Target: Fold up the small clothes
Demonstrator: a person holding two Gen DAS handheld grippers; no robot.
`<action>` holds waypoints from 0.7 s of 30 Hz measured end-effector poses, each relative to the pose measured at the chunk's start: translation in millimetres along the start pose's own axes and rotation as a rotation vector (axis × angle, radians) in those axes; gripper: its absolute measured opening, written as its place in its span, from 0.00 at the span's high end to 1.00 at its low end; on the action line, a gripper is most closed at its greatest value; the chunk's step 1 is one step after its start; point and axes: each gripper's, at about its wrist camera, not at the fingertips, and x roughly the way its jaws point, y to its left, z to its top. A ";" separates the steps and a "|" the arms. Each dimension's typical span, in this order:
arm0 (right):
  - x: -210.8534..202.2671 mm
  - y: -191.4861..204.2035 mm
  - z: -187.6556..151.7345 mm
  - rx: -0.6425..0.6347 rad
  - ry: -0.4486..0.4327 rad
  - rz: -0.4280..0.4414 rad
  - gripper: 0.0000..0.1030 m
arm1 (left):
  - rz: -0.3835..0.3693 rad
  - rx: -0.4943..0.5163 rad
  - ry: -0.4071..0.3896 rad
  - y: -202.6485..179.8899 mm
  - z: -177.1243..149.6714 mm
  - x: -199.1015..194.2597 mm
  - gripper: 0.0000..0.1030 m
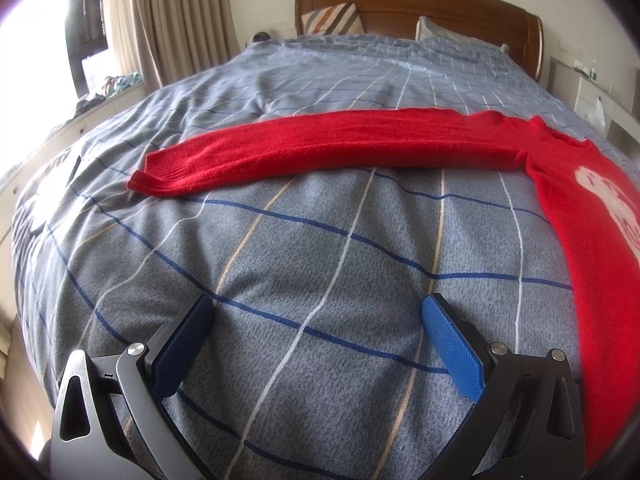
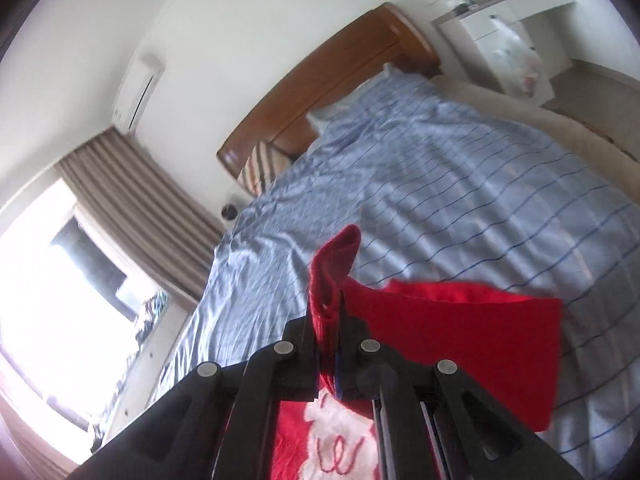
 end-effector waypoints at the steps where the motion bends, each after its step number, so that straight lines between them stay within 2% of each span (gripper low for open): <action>1: 16.4 10.2 -15.5 -0.024 0.035 0.004 0.95 | 0.000 0.000 0.000 -0.3 0.0 -0.1 0.00; 5: 91.8 42.3 -62.8 -0.142 0.160 -0.047 0.94 | 0.001 0.001 -0.004 -0.6 0.6 -0.1 0.00; 6: 112.2 45.0 -75.7 -0.166 0.210 -0.065 0.92 | 0.000 0.001 -0.005 -1.0 0.6 -0.2 0.00; 8: 141.3 35.0 -98.2 -0.162 0.344 -0.043 0.59 | 0.000 0.001 -0.006 -1.0 0.6 -0.1 0.00; 9: 151.3 32.3 -113.7 -0.144 0.402 -0.006 0.27 | 0.000 0.001 -0.006 -1.0 0.6 0.0 0.00; 12: 154.3 33.0 -147.4 -0.149 0.504 0.069 0.26 | 0.000 0.001 -0.007 -1.5 0.4 -0.1 0.00; 16: 109.1 41.7 -167.6 -0.246 0.545 0.194 0.26 | 0.000 0.001 -0.007 -1.5 0.4 0.0 0.00; 17: 92.6 37.9 -165.4 -0.281 0.530 0.189 0.26 | 0.000 0.001 -0.007 -1.3 0.3 0.0 0.00; 19: 59.3 23.4 -155.9 -0.347 0.464 0.124 0.25 | 0.000 0.001 -0.007 -1.4 0.3 0.1 0.00; 21: 26.7 -4.6 -141.7 -0.400 0.371 -0.006 0.24 | 0.000 0.001 -0.008 -1.7 0.5 0.1 0.00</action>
